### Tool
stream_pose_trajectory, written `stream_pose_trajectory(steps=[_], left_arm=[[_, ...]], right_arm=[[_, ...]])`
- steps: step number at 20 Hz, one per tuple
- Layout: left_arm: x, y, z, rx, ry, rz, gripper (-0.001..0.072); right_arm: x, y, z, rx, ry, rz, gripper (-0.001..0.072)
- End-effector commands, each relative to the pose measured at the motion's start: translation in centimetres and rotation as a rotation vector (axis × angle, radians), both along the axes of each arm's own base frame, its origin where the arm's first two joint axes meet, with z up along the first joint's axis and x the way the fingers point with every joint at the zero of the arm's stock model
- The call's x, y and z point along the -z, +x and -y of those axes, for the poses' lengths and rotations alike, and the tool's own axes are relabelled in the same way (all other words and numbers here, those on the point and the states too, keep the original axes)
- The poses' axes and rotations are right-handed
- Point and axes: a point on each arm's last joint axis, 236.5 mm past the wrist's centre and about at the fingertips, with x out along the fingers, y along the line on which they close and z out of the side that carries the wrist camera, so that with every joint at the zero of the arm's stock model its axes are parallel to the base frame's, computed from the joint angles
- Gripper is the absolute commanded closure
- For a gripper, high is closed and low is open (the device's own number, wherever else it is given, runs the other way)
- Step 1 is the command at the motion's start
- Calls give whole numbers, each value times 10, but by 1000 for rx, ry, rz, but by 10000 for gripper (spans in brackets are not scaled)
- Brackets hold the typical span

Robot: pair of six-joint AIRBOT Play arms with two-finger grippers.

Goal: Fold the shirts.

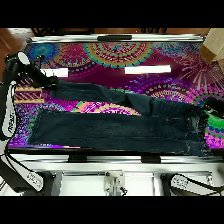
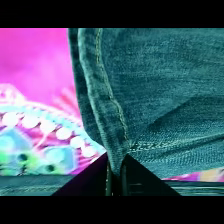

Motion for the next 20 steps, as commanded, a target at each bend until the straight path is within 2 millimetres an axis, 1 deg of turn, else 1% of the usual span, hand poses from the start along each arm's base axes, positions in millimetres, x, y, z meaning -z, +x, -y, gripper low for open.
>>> stream_pose_trajectory(steps=[1,3,5,6,8,10,11,14,16,17,19,20], left_arm=[[4,-13,-38,-11,136,-54,640],[9,-16,-47,-19,173,-78,640],[14,-19,-58,-94,209,-98,639],[16,-17,-56,-128,192,-97,639],[16,-8,-44,-118,152,-63,639],[16,-4,-39,-110,153,-46,639],[16,-3,-38,-108,153,-40,639],[16,-2,-34,-101,150,-38,639],[16,-2,-34,-101,150,-38,638],[16,-2,-34,-101,150,-38,638],[16,-2,-34,-101,150,-38,638],[15,-2,-34,-101,150,-35,638]], right_arm=[[14,3,-5,18,48,-14,178],[22,7,-11,24,86,-16,179],[29,11,-11,30,101,-15,178],[31,16,-13,37,115,-1,178],[31,31,-19,47,155,57,178],[30,45,-24,67,191,108,178],[32,48,-27,76,218,115,178],[47,50,-42,92,310,92,178],[50,54,-43,101,322,101,180],[48,57,-41,103,316,115,213],[40,65,-38,106,308,157,611],[31,73,-37,86,298,198,623]])
